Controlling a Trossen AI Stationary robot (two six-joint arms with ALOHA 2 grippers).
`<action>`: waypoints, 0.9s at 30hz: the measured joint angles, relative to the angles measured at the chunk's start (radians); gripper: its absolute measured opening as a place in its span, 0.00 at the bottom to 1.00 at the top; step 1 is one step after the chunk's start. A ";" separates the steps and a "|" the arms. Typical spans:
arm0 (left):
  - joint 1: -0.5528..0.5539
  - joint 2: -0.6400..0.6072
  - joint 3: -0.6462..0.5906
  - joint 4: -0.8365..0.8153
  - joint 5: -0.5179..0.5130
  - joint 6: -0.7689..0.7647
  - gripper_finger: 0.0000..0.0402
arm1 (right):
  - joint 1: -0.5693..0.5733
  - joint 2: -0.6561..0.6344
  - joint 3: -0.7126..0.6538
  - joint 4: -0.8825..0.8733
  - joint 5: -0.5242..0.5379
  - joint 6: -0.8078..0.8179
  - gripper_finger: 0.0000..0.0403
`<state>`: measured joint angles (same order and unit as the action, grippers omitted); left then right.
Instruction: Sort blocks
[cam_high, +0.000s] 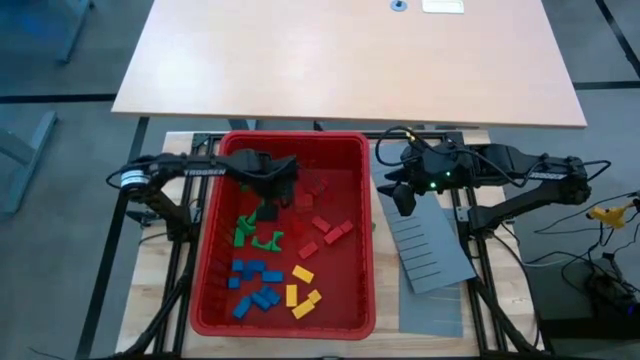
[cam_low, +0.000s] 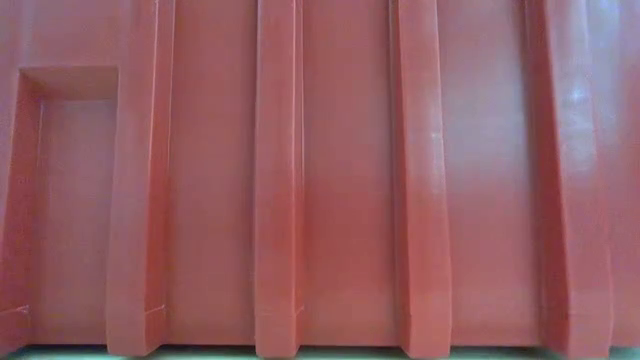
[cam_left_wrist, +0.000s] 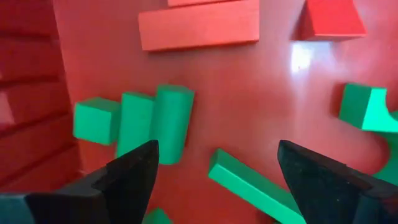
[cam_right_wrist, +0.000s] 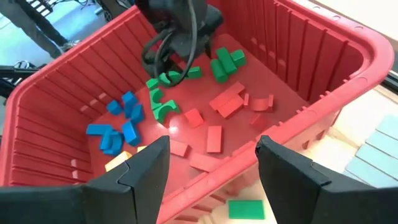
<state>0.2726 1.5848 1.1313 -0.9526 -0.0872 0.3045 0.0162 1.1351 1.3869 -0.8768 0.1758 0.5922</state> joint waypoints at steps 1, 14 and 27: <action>0.013 0.000 -0.001 -0.005 0.017 -0.023 0.78 | 0.000 0.000 0.000 0.001 0.000 0.000 0.54; 0.082 0.003 0.001 -0.150 0.233 -0.531 0.78 | 0.005 0.000 0.000 0.000 0.008 -0.014 0.53; 0.086 0.027 -0.208 -0.062 0.228 -0.655 0.78 | 0.005 0.000 0.000 0.001 0.009 -0.016 0.52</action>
<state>0.3589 1.6115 0.9236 -1.0145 0.1404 -0.3510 0.0216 1.1351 1.3865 -0.8761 0.1844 0.5758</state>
